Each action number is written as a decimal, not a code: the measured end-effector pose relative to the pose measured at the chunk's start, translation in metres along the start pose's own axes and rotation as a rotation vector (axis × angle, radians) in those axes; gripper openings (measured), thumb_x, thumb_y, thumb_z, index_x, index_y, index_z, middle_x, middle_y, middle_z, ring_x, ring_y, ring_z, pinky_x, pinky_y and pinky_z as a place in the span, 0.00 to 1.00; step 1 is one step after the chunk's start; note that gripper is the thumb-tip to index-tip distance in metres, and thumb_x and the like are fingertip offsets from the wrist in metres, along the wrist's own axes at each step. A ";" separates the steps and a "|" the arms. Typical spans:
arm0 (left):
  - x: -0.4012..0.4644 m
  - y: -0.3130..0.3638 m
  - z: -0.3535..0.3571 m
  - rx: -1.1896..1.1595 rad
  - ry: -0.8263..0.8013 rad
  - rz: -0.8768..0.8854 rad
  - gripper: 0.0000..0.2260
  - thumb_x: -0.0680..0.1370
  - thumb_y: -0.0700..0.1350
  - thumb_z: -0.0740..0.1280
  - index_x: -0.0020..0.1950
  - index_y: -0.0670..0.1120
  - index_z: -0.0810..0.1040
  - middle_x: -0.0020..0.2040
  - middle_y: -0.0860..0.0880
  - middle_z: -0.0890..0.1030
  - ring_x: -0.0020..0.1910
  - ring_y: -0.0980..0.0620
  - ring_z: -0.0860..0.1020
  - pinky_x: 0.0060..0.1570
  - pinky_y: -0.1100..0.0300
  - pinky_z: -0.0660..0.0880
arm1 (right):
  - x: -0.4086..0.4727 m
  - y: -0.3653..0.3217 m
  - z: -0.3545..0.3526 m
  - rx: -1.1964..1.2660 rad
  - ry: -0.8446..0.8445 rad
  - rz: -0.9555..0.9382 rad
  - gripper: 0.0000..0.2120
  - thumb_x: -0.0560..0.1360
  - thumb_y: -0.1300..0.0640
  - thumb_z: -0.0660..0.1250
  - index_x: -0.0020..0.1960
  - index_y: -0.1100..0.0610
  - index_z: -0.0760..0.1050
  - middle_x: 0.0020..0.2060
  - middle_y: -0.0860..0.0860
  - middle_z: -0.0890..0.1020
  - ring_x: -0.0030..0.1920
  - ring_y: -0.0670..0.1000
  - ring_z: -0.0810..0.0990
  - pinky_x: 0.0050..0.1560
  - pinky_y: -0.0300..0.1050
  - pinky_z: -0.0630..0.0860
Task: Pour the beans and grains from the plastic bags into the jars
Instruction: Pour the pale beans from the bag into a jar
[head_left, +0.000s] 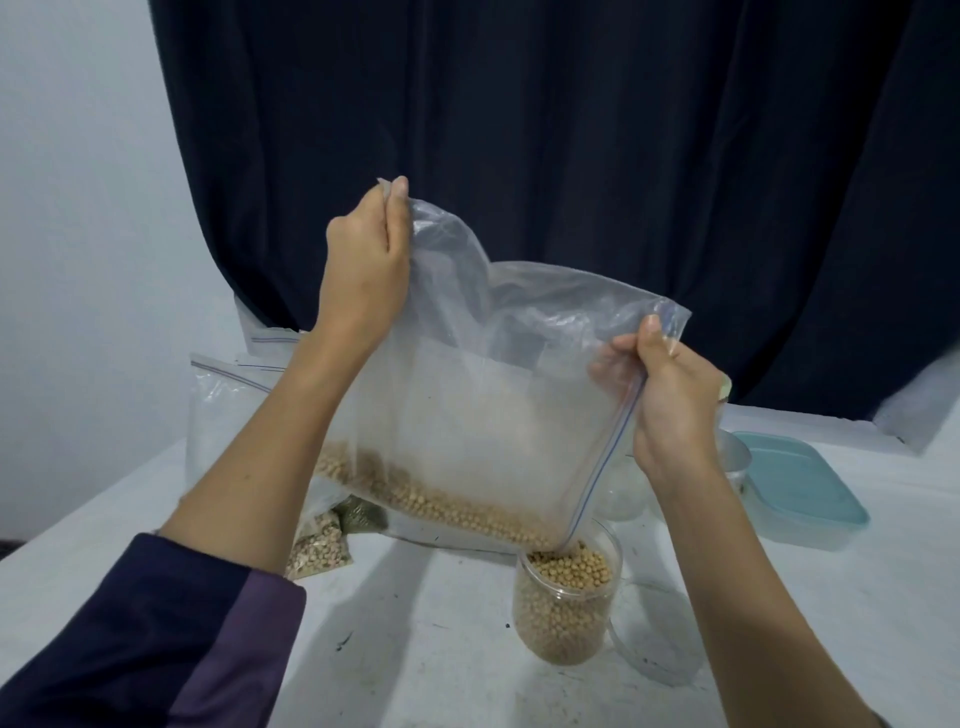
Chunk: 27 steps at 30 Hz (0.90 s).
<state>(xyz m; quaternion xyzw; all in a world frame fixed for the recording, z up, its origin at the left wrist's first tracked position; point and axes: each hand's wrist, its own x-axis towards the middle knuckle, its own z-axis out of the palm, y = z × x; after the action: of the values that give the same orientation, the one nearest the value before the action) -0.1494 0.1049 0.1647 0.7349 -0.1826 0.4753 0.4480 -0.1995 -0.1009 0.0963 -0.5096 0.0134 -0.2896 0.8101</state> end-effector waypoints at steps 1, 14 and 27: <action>0.000 0.001 0.000 0.004 -0.001 0.003 0.20 0.84 0.43 0.53 0.31 0.50 0.57 0.28 0.54 0.60 0.24 0.60 0.63 0.28 0.69 0.61 | -0.001 0.000 0.000 0.001 0.004 0.002 0.16 0.81 0.56 0.61 0.37 0.62 0.76 0.26 0.48 0.81 0.28 0.45 0.80 0.39 0.42 0.82; -0.002 0.004 -0.001 -0.011 -0.021 0.002 0.20 0.84 0.45 0.54 0.32 0.49 0.57 0.27 0.53 0.60 0.24 0.59 0.61 0.26 0.68 0.60 | -0.002 0.000 0.000 -0.036 0.029 0.008 0.17 0.81 0.55 0.62 0.36 0.61 0.76 0.28 0.49 0.81 0.26 0.44 0.79 0.34 0.38 0.80; 0.002 0.007 -0.001 -0.022 -0.030 0.025 0.20 0.84 0.44 0.54 0.31 0.49 0.56 0.27 0.53 0.59 0.23 0.59 0.60 0.26 0.68 0.59 | 0.001 0.000 -0.003 -0.079 0.070 -0.002 0.17 0.81 0.54 0.62 0.36 0.59 0.76 0.28 0.49 0.81 0.26 0.44 0.78 0.30 0.36 0.77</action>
<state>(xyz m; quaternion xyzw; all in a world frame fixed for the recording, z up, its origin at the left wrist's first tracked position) -0.1535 0.1023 0.1702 0.7347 -0.2037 0.4676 0.4474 -0.1994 -0.1040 0.0954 -0.5308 0.0526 -0.3074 0.7880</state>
